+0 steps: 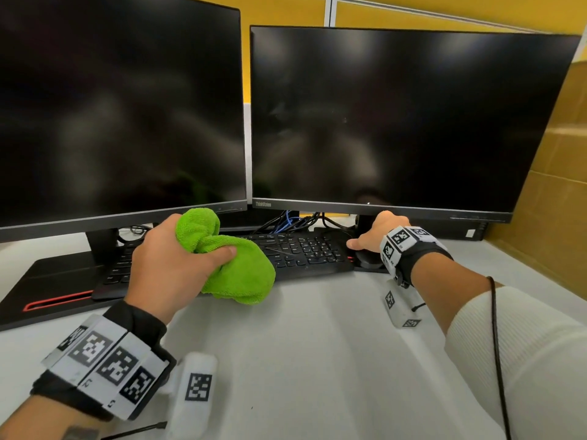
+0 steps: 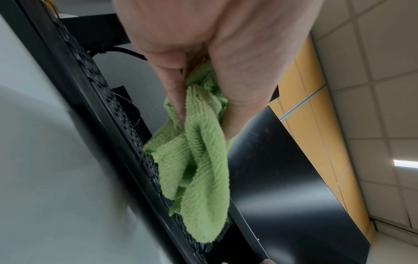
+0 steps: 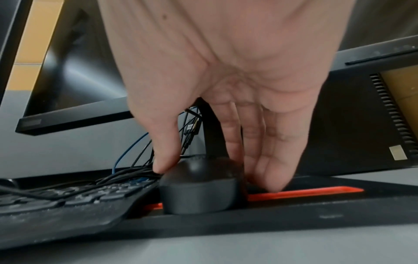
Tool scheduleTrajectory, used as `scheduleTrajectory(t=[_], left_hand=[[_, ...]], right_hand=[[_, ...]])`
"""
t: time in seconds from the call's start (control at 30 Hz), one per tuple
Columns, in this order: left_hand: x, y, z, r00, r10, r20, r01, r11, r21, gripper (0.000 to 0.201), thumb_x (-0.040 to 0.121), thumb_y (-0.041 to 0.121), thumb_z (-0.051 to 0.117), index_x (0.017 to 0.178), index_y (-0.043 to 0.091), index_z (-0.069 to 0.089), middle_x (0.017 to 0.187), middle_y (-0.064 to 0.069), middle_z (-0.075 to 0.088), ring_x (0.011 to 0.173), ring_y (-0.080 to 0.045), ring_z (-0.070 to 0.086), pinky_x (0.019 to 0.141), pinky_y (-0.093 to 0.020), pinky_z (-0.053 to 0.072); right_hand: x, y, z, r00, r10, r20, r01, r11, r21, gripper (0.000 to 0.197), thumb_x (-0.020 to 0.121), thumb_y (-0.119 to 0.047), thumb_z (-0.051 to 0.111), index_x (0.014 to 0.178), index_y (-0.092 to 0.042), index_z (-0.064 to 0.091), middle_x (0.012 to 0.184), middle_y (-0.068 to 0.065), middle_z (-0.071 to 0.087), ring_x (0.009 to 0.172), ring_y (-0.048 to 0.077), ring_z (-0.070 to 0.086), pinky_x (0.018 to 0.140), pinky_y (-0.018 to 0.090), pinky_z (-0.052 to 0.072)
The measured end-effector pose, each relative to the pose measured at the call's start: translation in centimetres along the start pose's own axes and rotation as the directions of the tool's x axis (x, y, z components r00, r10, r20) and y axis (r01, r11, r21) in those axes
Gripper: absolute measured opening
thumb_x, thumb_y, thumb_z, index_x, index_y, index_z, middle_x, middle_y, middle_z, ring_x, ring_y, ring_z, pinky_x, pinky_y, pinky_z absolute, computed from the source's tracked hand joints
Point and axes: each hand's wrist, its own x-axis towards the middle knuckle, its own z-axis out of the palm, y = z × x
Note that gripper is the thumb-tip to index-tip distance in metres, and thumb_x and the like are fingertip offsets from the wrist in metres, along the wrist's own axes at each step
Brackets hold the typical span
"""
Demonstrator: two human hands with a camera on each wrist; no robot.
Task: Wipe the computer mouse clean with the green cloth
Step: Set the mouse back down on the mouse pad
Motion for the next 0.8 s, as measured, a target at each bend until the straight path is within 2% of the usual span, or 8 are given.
scheduleTrajectory(t=[0.1,0.17,0.2,0.3,0.43,0.8], left_hand=[[-0.04,0.08,0.06,1.000,0.001,0.004,-0.001,1.000,-0.002,0.075,0.044,0.073,0.076,0.107,0.032,0.074,0.099,0.007,0.078,0.093,-0.023,0.075,0.088,-0.049,0.063],[-0.01,-0.07,0.16,1.000,0.000,0.014,0.000,1.000,-0.016,0.075,0.044,0.073,0.077,0.107,0.033,0.074,0.099,0.007,0.078,0.093,-0.024,0.076,0.086,-0.050,0.064],[-0.01,-0.18,0.20,1.000,-0.003,0.018,0.003,1.000,-0.023,0.073,0.044,0.072,0.079,0.107,0.035,0.074,0.099,0.006,0.079,0.093,-0.025,0.076,0.085,-0.051,0.064],[0.08,-0.48,0.21,1.000,-0.009,0.023,0.010,0.999,-0.042,0.071,0.044,0.070,0.081,0.106,0.037,0.074,0.099,0.006,0.080,0.093,-0.026,0.077,0.083,-0.052,0.065],[0.13,-0.57,0.14,1.000,0.002,0.014,-0.002,0.999,-0.034,0.070,0.045,0.070,0.080,0.106,0.036,0.074,0.098,0.006,0.079,0.092,-0.026,0.077,0.083,-0.052,0.065],[0.09,-0.29,0.02,1.000,0.004,0.027,-0.004,1.000,-0.004,0.072,0.045,0.072,0.077,0.106,0.034,0.073,0.098,0.006,0.078,0.092,-0.024,0.076,0.084,-0.051,0.065]], right_hand=[[-0.04,0.47,-0.51,1.000,0.003,0.030,-0.003,1.000,0.008,0.081,0.073,-0.062,0.082,0.128,-0.010,0.053,0.113,0.008,0.059,0.101,0.026,0.057,0.081,0.037,0.049],[-0.19,0.61,-0.85,0.998,-0.005,0.059,0.004,1.000,0.008,0.081,0.072,-0.061,0.083,0.129,-0.012,0.051,0.124,0.009,0.060,0.115,0.030,0.060,0.091,0.041,0.052],[-0.33,0.64,-0.95,0.997,-0.009,0.080,0.009,1.000,-0.004,0.078,0.071,-0.057,0.085,0.126,-0.014,0.050,0.122,0.009,0.061,0.116,0.032,0.061,0.094,0.041,0.053],[-0.77,0.39,-0.92,0.990,-0.019,0.141,0.024,0.999,-0.036,0.074,0.067,-0.041,0.090,0.122,-0.012,0.050,0.108,0.011,0.065,0.101,0.035,0.068,0.092,0.046,0.058],[-0.88,-0.07,-0.73,0.989,-0.032,0.142,0.037,0.999,-0.030,0.069,0.065,-0.029,0.092,0.120,-0.012,0.055,0.103,0.013,0.068,0.093,0.036,0.071,0.087,0.050,0.062],[-0.76,-0.04,-0.50,0.993,-0.014,0.115,0.011,1.000,0.026,0.074,0.068,-0.031,0.093,0.124,-0.011,0.050,0.108,0.013,0.064,0.099,0.035,0.069,0.090,0.048,0.061]])
